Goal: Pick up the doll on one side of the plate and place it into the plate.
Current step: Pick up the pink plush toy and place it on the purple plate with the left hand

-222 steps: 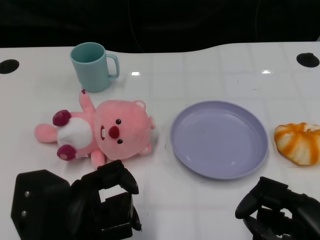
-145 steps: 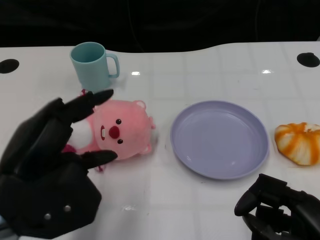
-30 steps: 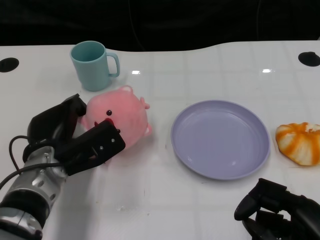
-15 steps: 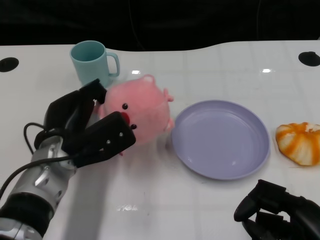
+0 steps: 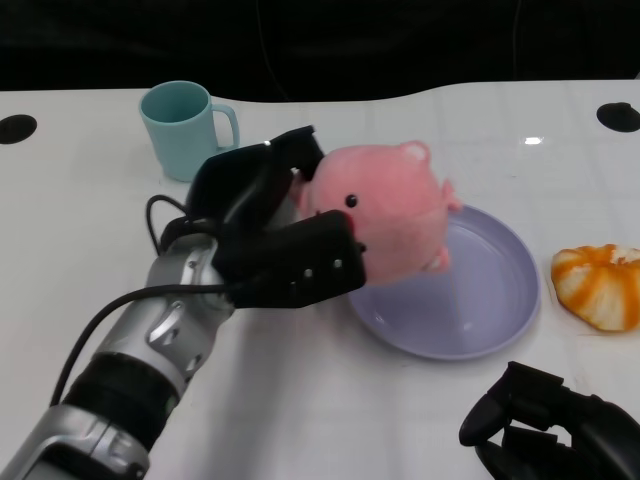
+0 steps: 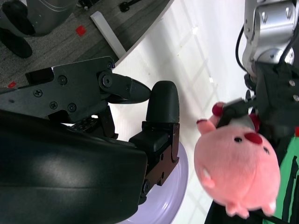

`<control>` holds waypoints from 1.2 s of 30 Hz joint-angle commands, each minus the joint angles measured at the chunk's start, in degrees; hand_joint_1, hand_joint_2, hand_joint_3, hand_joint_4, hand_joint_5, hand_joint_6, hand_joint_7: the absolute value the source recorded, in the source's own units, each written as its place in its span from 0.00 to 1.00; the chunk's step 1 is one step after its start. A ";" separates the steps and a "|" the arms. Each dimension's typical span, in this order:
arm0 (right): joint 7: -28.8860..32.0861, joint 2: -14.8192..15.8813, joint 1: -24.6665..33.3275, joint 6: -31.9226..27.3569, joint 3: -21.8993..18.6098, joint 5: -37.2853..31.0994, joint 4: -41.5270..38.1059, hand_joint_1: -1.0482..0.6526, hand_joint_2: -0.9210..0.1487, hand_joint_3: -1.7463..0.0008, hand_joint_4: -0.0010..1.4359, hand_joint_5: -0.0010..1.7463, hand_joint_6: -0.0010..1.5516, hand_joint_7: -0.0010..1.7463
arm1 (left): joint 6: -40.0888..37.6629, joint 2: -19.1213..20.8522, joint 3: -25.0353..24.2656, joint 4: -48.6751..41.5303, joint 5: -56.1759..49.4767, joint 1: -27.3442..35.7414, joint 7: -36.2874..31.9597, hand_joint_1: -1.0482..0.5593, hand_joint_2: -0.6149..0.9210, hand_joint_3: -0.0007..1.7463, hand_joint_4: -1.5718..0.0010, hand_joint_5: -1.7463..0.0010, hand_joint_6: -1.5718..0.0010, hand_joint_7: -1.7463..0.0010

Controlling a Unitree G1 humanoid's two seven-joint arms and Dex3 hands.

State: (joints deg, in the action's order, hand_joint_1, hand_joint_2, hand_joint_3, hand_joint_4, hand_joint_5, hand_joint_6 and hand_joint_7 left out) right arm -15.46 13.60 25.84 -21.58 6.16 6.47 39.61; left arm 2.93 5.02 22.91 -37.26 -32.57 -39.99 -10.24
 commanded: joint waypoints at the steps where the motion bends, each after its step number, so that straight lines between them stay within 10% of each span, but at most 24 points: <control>1: 0.02 0.43 0.38 0.30 -0.04 0.14 0.73 0.46 0.00 0.71 0.46 1.00 0.30 0.95 | -1.71 -1.87 0.89 -0.39 -0.47 -2.88 1.84 0.55 0.64 0.72 0.39 0.00 0.51 0.00; 19: -0.03 0.40 1.13 1.43 0.77 -0.03 0.96 0.46 0.00 0.71 0.46 1.00 0.31 0.95 | 0.07 -10.34 4.76 -18.34 -2.68 -13.36 1.28 0.51 0.74 0.56 0.42 0.00 0.55 0.00; 23: -0.04 0.37 1.12 1.45 0.82 0.05 0.98 0.46 0.00 0.70 0.46 1.00 0.31 0.94 | -0.45 -11.32 4.28 -20.38 -1.92 -14.61 2.47 0.49 0.88 0.17 0.47 0.05 0.40 0.60; 26: 0.12 0.33 1.02 0.96 0.74 0.10 1.13 0.45 0.00 0.71 0.46 1.00 0.31 0.94 | -0.81 -11.71 3.70 -20.97 -0.65 -15.27 5.76 0.50 0.93 0.15 0.53 0.10 0.46 0.81; 32: -0.09 0.40 0.89 0.94 0.43 0.52 0.88 0.45 0.00 0.71 0.45 1.00 0.31 0.94 | 0.88 -9.73 5.10 -19.81 -0.59 -15.44 13.37 0.36 1.00 0.10 0.93 0.61 0.76 0.99; 36: 0.06 0.58 0.95 1.21 0.47 -0.04 0.90 0.45 0.00 0.71 0.46 1.00 0.31 0.94 | 1.60 -8.43 7.04 -18.84 -2.76 -15.19 13.50 0.25 1.00 0.12 1.00 0.80 0.87 1.00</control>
State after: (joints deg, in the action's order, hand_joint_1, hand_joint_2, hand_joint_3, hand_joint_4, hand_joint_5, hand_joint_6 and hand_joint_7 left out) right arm -15.48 13.63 26.66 -20.66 6.79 6.49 39.93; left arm 4.16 -4.55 29.26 -57.01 -34.51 -53.78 2.72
